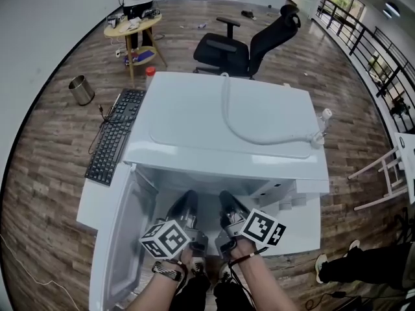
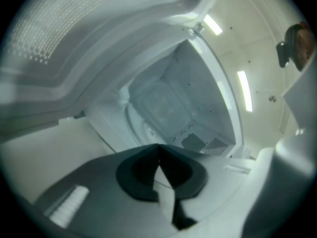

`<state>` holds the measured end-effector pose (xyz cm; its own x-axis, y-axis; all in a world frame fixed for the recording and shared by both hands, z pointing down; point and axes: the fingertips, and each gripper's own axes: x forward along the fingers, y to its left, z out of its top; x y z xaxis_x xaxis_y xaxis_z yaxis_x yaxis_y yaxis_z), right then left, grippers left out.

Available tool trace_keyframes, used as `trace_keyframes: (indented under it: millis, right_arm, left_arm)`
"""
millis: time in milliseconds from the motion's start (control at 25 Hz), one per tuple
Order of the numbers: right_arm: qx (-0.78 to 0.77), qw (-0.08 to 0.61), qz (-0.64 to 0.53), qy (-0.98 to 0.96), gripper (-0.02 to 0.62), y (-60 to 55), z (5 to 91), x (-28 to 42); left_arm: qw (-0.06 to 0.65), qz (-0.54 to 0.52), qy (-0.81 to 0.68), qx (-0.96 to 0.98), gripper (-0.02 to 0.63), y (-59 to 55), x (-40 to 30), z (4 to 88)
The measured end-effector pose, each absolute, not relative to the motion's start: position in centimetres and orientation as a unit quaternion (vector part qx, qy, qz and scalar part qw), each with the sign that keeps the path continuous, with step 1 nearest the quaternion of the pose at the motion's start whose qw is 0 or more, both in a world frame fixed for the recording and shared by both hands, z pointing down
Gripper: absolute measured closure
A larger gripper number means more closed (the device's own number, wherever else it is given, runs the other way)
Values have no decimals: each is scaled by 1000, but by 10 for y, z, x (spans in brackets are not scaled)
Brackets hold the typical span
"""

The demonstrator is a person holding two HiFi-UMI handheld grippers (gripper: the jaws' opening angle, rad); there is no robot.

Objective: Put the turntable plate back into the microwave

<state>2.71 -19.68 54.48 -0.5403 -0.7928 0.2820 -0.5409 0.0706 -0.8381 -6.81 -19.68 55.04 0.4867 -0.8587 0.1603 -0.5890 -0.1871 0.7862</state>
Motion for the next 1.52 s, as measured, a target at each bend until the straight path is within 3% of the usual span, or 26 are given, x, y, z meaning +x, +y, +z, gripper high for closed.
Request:
trace_keyframes:
  millis: [720,1520]
  right_arm:
    - [-495,26,-332,803,595,-172,491,49]
    - [-507,11,-104,855,595,-163,366,48]
  left_arm:
    - [242,-64,-494,833,603,-178,-55,491]
    - [50,-25,-491,870,603,-163,-58,386]
